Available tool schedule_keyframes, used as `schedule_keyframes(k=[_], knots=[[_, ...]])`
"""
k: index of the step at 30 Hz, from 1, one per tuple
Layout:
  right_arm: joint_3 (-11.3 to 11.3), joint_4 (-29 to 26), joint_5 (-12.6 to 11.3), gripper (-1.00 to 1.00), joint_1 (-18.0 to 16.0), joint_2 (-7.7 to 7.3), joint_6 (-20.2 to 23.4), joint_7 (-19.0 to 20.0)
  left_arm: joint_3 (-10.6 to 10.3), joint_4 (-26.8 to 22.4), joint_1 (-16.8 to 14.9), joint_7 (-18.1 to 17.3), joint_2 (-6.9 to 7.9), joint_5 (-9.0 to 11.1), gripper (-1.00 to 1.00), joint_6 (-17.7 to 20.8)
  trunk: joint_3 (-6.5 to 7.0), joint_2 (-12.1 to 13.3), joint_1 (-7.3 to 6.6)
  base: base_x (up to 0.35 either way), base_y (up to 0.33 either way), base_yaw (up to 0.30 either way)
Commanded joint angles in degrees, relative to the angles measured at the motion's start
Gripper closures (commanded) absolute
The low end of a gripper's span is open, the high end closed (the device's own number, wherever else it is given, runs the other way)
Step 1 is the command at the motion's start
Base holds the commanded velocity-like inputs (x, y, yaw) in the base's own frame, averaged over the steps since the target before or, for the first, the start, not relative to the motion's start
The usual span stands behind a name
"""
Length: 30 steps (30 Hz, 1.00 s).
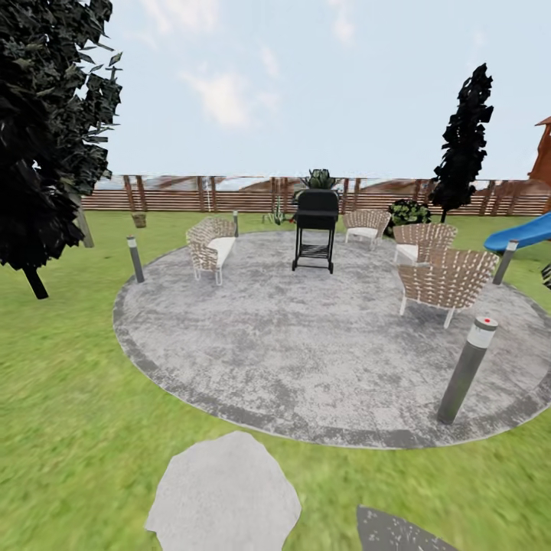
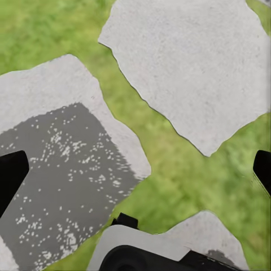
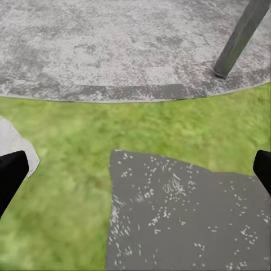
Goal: Take the three Easter eggs out of the wicker basket on the lawn in the garden, then place them on the lawn next to a single tree (choose any tree) so that all three eggs are next to the same tree and none are left in the basket.
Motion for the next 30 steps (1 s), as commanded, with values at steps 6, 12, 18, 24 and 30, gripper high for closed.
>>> schedule_keyframes(k=[6, 12, 18, 24, 30], knots=[[0.06, 0.04, -0.03, -1.0, -0.02, 0.02, -0.21, -0.11, 0.0, -0.09, 0.07, 0.02, 0.02, 0.12, -1.0, -0.03, -0.01, -0.03, 0.05, 0.329, -0.075, 0.0], [0.06, 0.04, 0.01, -1.0, -0.02, 0.06, -0.24, -0.11, -0.02, -0.09, 0.05, 0.02, 0.02, 0.12, -1.0, -0.03, -0.01, -0.03, 0.05, 0.329, -0.075, 0.0], [0.06, 0.04, 0.06, -1.0, -0.02, 0.07, -0.24, -0.11, -0.01, -0.09, 0.03, 0.02, 0.02, 0.12, -1.0, -0.03, -0.01, -0.03, 0.05, 0.329, -0.075, 0.001], [0.06, 0.04, 0.06, -1.0, -0.02, 0.07, -0.24, -0.11, 0.01, -0.09, 0.04, 0.02, 0.02, 0.12, -1.0, -0.03, -0.01, -0.03, 0.05, 0.328, -0.075, 0.086], [0.06, 0.04, 0.06, -1.0, -0.02, 0.07, -0.28, -0.11, -0.04, -0.09, 0.06, 0.02, 0.02, 0.12, -1.0, -0.03, -0.01, -0.03, 0.05, 0.328, -0.075, 0.161]])
